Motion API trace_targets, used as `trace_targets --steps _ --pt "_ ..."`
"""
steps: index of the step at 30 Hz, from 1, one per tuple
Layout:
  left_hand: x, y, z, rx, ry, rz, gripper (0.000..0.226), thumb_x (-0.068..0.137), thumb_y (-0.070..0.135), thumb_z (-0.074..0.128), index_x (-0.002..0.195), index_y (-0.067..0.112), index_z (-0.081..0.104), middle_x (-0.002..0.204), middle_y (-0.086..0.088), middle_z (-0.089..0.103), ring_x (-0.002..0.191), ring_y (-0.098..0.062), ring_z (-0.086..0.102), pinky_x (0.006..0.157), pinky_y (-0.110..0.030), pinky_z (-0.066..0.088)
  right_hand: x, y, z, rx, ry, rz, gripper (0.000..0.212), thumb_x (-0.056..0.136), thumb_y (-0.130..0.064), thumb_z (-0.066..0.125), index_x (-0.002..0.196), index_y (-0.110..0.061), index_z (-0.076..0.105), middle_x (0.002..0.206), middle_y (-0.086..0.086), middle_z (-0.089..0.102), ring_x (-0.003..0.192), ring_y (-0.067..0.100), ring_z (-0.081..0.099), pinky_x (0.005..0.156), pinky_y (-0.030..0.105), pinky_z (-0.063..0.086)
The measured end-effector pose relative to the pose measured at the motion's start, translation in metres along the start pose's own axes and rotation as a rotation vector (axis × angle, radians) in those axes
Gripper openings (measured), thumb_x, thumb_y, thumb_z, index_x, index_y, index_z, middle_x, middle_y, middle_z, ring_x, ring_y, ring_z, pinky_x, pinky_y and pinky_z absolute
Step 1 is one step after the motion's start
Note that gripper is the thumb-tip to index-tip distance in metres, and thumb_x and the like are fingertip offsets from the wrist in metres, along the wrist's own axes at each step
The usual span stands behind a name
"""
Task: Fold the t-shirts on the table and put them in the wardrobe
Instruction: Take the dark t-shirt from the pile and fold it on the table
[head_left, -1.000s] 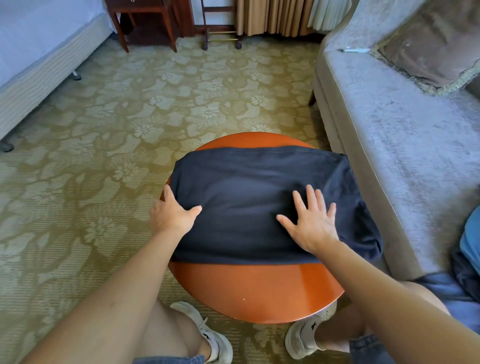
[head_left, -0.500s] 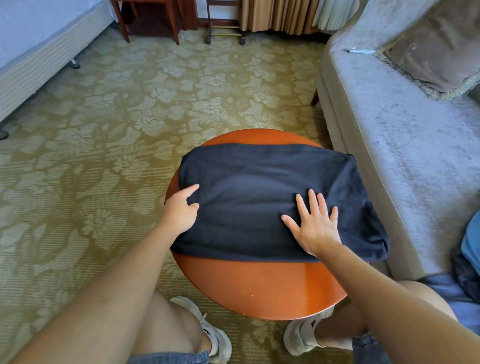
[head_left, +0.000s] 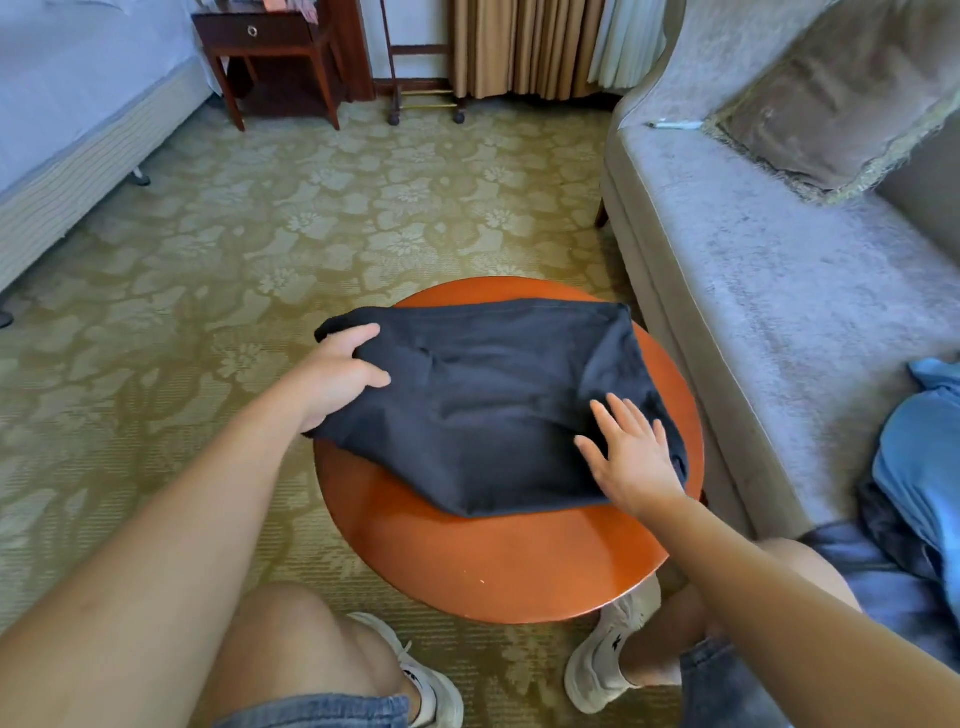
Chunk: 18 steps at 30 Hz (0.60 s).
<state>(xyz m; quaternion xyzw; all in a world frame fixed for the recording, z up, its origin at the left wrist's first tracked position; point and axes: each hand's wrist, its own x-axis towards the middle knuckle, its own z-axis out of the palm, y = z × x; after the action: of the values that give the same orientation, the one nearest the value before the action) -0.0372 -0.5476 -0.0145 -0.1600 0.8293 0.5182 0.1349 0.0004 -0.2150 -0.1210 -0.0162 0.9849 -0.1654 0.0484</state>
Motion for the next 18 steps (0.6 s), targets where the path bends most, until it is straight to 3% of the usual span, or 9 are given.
trace_targets --steps 1,3,5,7,9,11,13,16,18 --pt "-0.002 0.012 0.009 0.046 -0.038 0.022 0.073 0.088 0.002 0.063 0.150 0.030 0.035 0.156 0.003 0.031 0.140 -0.020 0.035 0.112 -0.034 0.034 -0.006 0.009 -0.003 0.005 0.076 -0.004 0.051 0.101 -0.039 0.044 0.147 -0.016 0.041 0.157 0.006 0.031 0.146 0.029 0.023 0.117 0.049 0.017" --pt "-0.007 0.033 0.027 0.114 -0.079 0.061 0.078 0.088 0.003 0.063 0.152 0.030 0.029 0.158 0.004 0.026 0.143 -0.019 0.029 0.109 -0.030 0.032 -0.011 0.016 -0.008 0.023 0.300 -0.036 0.039 0.094 -0.026 0.054 0.128 -0.010 0.061 0.136 0.011 0.055 0.122 0.038 0.051 0.098 0.051 0.041" --pt "-0.011 0.054 0.053 0.164 -0.084 0.097 0.079 0.088 0.005 0.064 0.153 0.029 0.026 0.159 0.006 0.024 0.144 -0.018 0.026 0.112 -0.032 0.031 -0.013 0.022 -0.015 0.202 0.378 -0.022 0.031 0.090 -0.015 0.059 0.119 -0.006 0.066 0.118 0.012 0.060 0.106 0.035 0.057 0.091 0.045 0.047" --pt "-0.012 0.072 0.084 0.206 -0.084 0.105 0.081 0.088 0.006 0.063 0.155 0.027 0.022 0.160 0.005 0.022 0.145 -0.020 0.025 0.115 -0.038 0.031 -0.010 0.028 -0.022 0.474 0.259 0.062 0.034 0.094 -0.013 0.058 0.127 -0.006 0.060 0.119 0.009 0.058 0.110 0.025 0.055 0.097 0.030 0.040" --pt "-0.013 0.084 0.116 0.265 -0.097 0.106 0.084 0.087 0.008 0.063 0.156 0.024 0.017 0.161 0.002 0.019 0.146 -0.022 0.023 0.116 -0.041 0.030 -0.005 0.036 -0.029 0.785 0.098 0.227 0.040 0.100 -0.021 0.052 0.138 -0.009 0.050 0.122 0.007 0.057 0.104 0.017 0.054 0.095 0.025 0.039" --pt "-0.013 0.093 0.149 0.345 -0.116 0.116 0.082 0.089 0.009 0.061 0.156 0.020 0.015 0.162 -0.002 0.016 0.147 -0.024 0.021 0.116 -0.038 0.027 0.000 0.047 -0.033 1.028 0.007 0.335 0.036 0.104 -0.030 0.041 0.138 -0.020 0.045 0.118 0.007 0.058 0.086 0.013 0.054 0.077 0.025 0.045" --pt "-0.011 0.100 0.181 0.402 -0.125 0.129 0.078 0.090 0.008 0.057 0.156 0.016 0.015 0.161 -0.005 0.015 0.147 -0.026 0.019 0.113 -0.035 0.025 0.006 0.057 -0.037 1.150 -0.038 0.377 0.032 0.105 -0.038 0.030 0.136 -0.031 0.039 0.112 0.007 0.057 0.074 0.012 0.050 0.064 0.024 0.041" --pt "-0.015 0.107 0.227 0.432 -0.183 0.160 0.083 0.091 0.010 0.059 0.156 0.019 0.008 0.162 -0.005 0.014 0.146 -0.026 0.022 0.112 -0.035 0.028 0.009 0.064 -0.036 1.235 -0.054 0.404 0.049 0.103 -0.050 0.026 0.147 -0.028 0.030 0.120 0.009 0.060 0.079 0.014 0.055 0.070 0.027 0.046" --pt "-0.018 0.104 0.251 0.326 -0.323 0.166 0.091 0.091 0.014 0.062 0.156 0.027 0.000 0.158 -0.003 0.024 0.134 -0.026 0.044 0.105 -0.036 0.041 0.009 0.072 -0.029 1.252 -0.075 0.400 0.071 0.093 -0.072 0.029 0.148 -0.027 0.035 0.136 0.003 0.056 0.107 0.016 0.059 0.095 0.037 0.047"
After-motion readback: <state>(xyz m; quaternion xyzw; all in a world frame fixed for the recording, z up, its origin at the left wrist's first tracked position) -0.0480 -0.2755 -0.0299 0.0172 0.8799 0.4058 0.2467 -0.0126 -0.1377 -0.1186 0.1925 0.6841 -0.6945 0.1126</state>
